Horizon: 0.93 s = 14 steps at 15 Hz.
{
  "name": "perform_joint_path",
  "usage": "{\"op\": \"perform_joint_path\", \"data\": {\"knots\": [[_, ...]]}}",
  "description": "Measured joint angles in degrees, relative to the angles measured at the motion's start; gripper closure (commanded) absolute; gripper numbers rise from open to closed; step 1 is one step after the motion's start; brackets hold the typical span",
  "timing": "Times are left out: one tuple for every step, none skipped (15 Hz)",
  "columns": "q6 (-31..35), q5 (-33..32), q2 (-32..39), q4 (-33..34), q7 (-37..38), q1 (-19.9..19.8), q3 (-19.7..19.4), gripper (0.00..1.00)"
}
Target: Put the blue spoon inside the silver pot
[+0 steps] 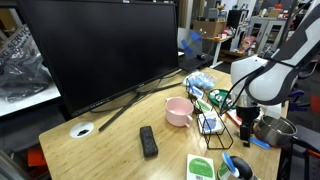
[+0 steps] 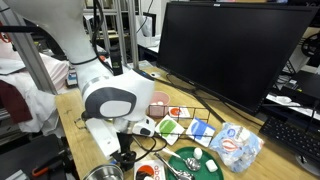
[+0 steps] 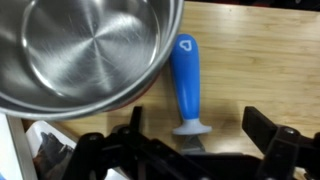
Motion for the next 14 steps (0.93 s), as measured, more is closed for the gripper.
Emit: {"op": "perform_joint_path", "data": {"knots": [[0.3, -0.3, 0.0, -0.1, 0.9, 0.2, 0.0, 0.27], [0.5, -0.5, 0.0, -0.2, 1.5, 0.3, 0.0, 0.32], [0.6, -1.0, -0.3, -0.2, 2.2, 0.3, -0.2, 0.40], [0.6, -1.3, -0.5, -0.2, 2.8, 0.3, -0.4, 0.46], [0.6, -1.5, -0.8, -0.3, 3.1, 0.2, -0.6, 0.54], [0.6, -1.6, -1.0, -0.3, 3.1, 0.1, -0.8, 0.59], [0.5, -1.6, -1.2, -0.4, 3.1, 0.0, -1.0, 0.67], [0.5, -1.7, -1.4, -0.4, 3.1, -0.1, -1.2, 0.73], [0.5, -1.7, -1.5, -0.4, 3.1, -0.2, -1.3, 0.81], [0.5, -1.7, -1.7, -0.4, 3.1, -0.3, -1.4, 0.87], [0.5, -1.7, -1.8, -0.5, 3.1, -0.3, -1.4, 0.88], [0.5, -1.7, -1.8, -0.5, 3.1, -0.3, -1.4, 0.88], [0.5, -1.7, -1.8, -0.5, 3.1, -0.3, -1.3, 0.88], [0.5, -1.6, -1.9, -0.5, 3.0, -0.3, -1.2, 0.88]]}}
